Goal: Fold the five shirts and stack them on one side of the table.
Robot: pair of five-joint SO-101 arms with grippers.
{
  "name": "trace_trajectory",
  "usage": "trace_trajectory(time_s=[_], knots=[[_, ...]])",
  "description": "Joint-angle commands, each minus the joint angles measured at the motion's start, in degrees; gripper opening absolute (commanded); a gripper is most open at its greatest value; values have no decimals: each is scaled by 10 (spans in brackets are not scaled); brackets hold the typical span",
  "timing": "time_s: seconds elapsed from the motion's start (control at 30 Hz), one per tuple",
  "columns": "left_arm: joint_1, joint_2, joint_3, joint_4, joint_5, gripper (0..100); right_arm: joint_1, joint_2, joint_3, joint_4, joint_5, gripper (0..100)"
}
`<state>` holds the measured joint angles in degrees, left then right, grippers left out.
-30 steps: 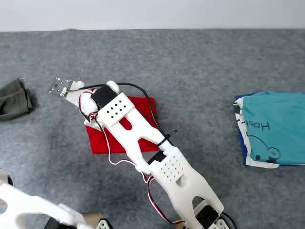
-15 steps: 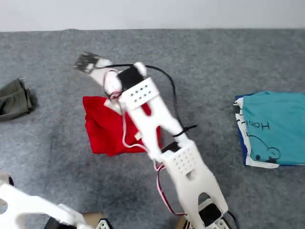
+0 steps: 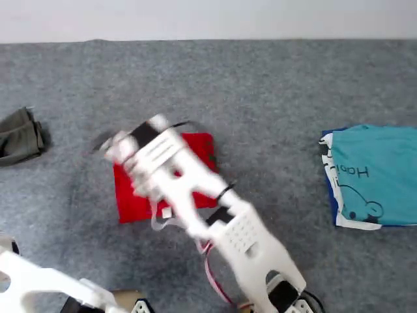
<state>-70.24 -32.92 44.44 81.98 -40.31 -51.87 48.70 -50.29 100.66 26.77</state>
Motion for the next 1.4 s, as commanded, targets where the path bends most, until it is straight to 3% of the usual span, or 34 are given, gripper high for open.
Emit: trace_trajectory(time_s=[0.0,0.1,0.33,0.47,0.63,0.87,1.0,1.2,1.37], knots=[[3,-15,-6,2,0,6,-66,-64,-67,21,3,10],[3,-15,-7,2,0,6,-53,-75,-91,22,3,10],[3,-15,-7,2,0,6,77,-78,-93,22,3,10],[4,-15,-6,2,0,6,97,-64,-91,22,4,10],[4,-15,-6,4,0,6,90,-44,-69,24,-9,10],[4,-15,-5,4,0,6,1,-71,60,22,-32,10],[4,-15,-7,4,0,6,-7,-73,62,22,-32,10],[4,-15,-8,4,0,6,94,-147,76,24,-32,10],[4,-15,-8,2,0,6,155,-220,206,24,-32,10]])
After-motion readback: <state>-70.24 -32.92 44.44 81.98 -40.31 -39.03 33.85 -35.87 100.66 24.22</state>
